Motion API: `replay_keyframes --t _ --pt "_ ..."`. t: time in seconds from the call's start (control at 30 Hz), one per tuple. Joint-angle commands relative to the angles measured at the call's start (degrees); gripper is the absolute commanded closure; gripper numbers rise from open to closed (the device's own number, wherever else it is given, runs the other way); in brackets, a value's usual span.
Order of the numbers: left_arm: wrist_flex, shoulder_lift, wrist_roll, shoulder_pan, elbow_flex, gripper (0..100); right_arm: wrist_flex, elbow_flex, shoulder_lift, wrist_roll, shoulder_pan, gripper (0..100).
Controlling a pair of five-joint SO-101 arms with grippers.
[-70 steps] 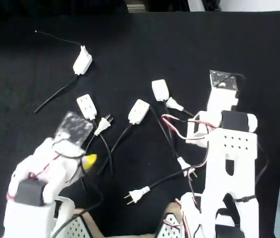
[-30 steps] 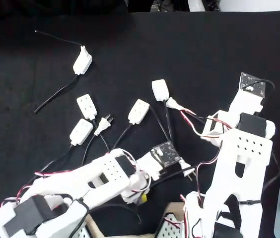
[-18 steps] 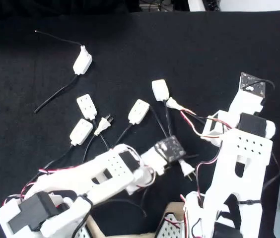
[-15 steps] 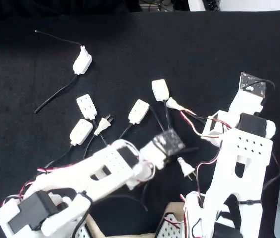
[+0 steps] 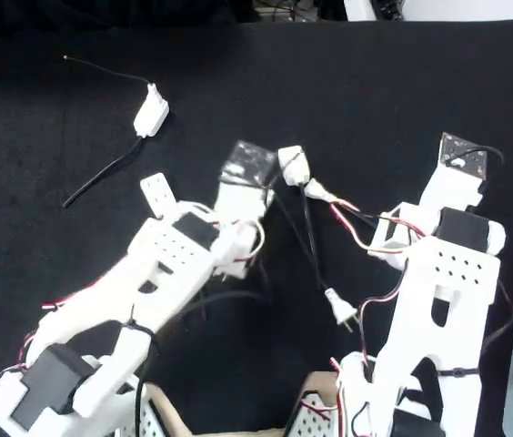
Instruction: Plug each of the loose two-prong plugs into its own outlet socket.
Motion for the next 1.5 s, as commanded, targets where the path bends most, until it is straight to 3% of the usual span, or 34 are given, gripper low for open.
replay_keyframes --t 0.0,0.1,0.33,0.5,0.6,0.8,1.03,1.17,1.47 --pt "-0.4 1.8 11.6 -0.7 -5.8 76 -0.3 -2.3 -1.3 -0.4 0.3 79.4" --pt "4.8 2.3 20.0 -0.7 -8.5 59 -0.2 -2.2 -1.3 -0.4 0.3 79.4" --pt "26.2 2.2 17.1 -2.6 -26.2 61 -0.3 -1.1 -1.5 -0.4 0.3 79.4" --pt "38.9 2.2 12.7 -9.2 -35.6 61 -0.2 -1.1 -1.4 -0.4 -0.5 79.4" --pt "42.5 2.1 11.3 -13.4 -37.2 61 1.8 -0.8 -1.3 -0.4 -5.4 79.4" --pt "38.9 -7.3 6.1 -19.1 -29.0 65 3.8 -0.7 -1.2 -1.1 -18.9 79.4" --pt "26.9 -31.2 1.3 -27.3 -4.9 70 2.5 1.0 -1.2 -5.5 -29.3 79.3" --pt "22.2 -42.5 1.0 -33.2 8.7 70 -3.0 5.1 -1.2 -5.5 -30.0 79.3" --pt "20.9 -59.3 -9.8 -46.9 27.5 70 -10.8 14.4 -1.2 -4.9 -29.9 79.3"
